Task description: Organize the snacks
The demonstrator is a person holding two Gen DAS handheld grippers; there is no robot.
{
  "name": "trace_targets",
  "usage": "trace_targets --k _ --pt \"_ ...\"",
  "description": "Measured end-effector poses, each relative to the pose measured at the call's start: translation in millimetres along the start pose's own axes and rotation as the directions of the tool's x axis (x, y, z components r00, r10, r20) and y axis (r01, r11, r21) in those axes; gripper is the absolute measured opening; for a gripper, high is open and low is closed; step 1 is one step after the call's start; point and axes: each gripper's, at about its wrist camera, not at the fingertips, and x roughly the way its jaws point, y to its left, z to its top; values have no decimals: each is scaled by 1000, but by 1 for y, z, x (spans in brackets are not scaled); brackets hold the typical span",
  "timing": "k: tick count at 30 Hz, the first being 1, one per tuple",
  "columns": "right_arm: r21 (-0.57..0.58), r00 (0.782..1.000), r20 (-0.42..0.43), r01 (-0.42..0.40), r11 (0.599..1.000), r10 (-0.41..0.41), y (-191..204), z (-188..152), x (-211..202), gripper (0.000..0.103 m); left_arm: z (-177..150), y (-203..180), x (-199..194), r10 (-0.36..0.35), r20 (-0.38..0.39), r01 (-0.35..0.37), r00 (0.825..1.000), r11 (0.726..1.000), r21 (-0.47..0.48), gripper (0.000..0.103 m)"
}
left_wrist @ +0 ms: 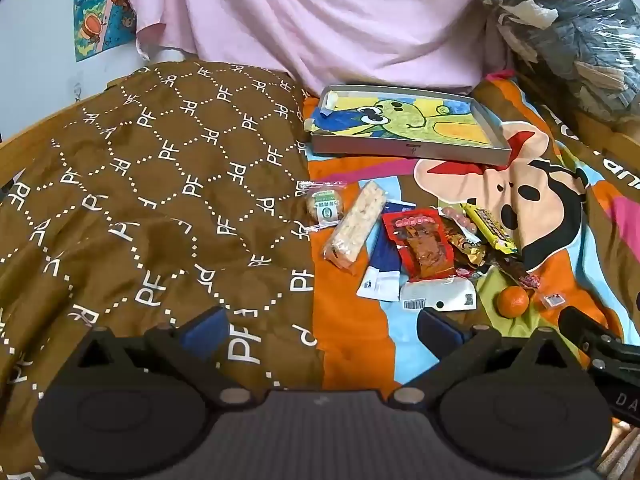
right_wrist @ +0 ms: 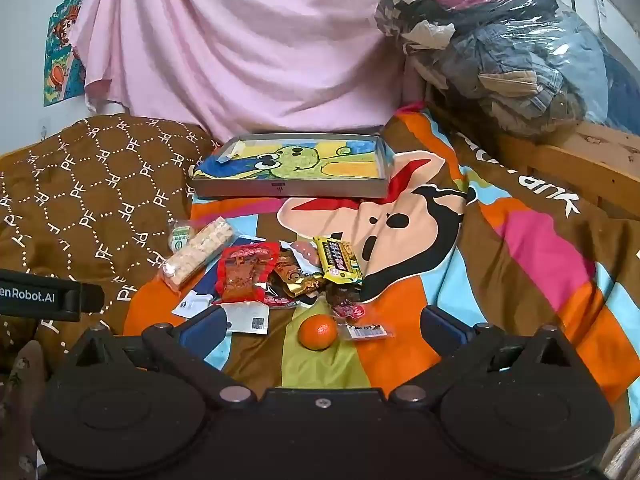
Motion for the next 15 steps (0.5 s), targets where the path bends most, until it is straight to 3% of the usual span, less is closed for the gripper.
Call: trace_targets --k 15 --pt "2 1000 -2 -2 1000 2 0 -7 1 102 0 0 0 1 -5 -1 1000 1000 -1 103"
